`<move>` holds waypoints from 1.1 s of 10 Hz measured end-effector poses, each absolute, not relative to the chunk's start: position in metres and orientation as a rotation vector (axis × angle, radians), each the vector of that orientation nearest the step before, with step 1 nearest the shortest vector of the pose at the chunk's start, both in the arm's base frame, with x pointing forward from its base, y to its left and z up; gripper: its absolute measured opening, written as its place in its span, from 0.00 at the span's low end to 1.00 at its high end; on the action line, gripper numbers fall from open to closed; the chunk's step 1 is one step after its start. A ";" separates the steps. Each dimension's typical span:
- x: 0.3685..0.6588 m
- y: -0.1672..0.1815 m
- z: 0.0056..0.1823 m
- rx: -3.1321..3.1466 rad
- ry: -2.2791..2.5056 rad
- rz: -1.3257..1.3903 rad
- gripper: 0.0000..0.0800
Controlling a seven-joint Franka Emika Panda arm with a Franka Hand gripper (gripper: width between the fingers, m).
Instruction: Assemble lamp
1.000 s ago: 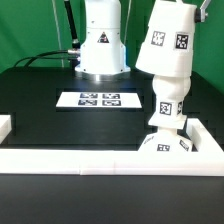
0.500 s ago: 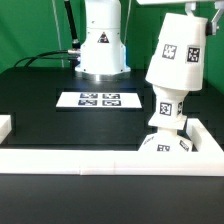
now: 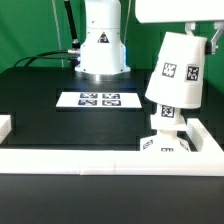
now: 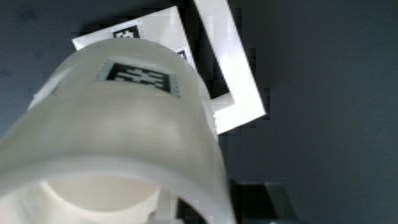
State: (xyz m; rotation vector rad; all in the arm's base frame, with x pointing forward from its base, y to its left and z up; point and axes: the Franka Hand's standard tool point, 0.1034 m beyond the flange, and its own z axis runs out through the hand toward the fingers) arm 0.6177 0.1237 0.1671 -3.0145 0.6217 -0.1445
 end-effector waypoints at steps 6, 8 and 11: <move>0.617 0.120 0.150 -3.025 0.620 -0.144 0.06; 0.616 0.120 0.148 -3.026 0.621 -0.143 0.06; 0.617 0.120 0.157 -3.021 0.620 -0.148 0.35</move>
Offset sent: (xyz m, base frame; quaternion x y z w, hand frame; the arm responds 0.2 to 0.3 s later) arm 0.0029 -0.0027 -0.0111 -0.0025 0.0161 -0.0105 0.9998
